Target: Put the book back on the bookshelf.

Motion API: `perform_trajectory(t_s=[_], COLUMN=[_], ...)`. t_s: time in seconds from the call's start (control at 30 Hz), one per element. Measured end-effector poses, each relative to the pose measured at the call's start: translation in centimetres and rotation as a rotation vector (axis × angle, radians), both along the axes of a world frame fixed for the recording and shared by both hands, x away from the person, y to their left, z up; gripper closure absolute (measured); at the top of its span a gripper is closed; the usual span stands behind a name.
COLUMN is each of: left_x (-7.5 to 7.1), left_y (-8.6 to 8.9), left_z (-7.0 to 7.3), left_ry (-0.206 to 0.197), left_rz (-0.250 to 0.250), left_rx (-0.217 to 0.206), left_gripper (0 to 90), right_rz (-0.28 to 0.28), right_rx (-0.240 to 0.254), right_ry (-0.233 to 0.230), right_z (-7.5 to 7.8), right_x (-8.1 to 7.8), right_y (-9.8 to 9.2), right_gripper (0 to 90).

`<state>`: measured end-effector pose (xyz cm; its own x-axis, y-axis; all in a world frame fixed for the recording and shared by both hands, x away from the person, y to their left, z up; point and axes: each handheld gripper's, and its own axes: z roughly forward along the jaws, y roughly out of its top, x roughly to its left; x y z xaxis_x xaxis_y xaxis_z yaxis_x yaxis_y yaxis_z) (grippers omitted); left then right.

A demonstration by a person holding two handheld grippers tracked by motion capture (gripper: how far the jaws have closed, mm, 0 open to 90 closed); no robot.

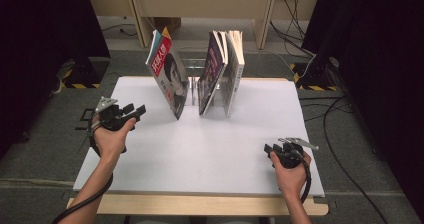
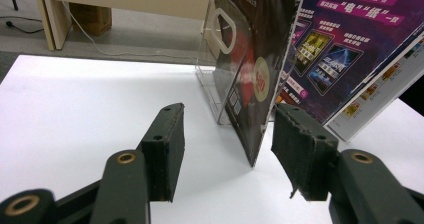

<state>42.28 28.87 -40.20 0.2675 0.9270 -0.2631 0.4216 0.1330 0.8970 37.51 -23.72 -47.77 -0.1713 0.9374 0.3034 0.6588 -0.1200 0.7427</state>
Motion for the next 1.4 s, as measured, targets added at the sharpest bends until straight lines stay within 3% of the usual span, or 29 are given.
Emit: perform_trajectory(t_s=[1.4], left_x=[-3.3], left_y=[3.4], left_z=[-3.2], left_ry=[0.057], left_rz=[0.046], left_rx=[-0.011], left_gripper=[46.0], right_rz=[0.005], right_rx=[-0.006], right_ry=[-0.003], right_z=[0.0], right_x=[0.0], right_y=[0.3], right_gripper=[59.1])
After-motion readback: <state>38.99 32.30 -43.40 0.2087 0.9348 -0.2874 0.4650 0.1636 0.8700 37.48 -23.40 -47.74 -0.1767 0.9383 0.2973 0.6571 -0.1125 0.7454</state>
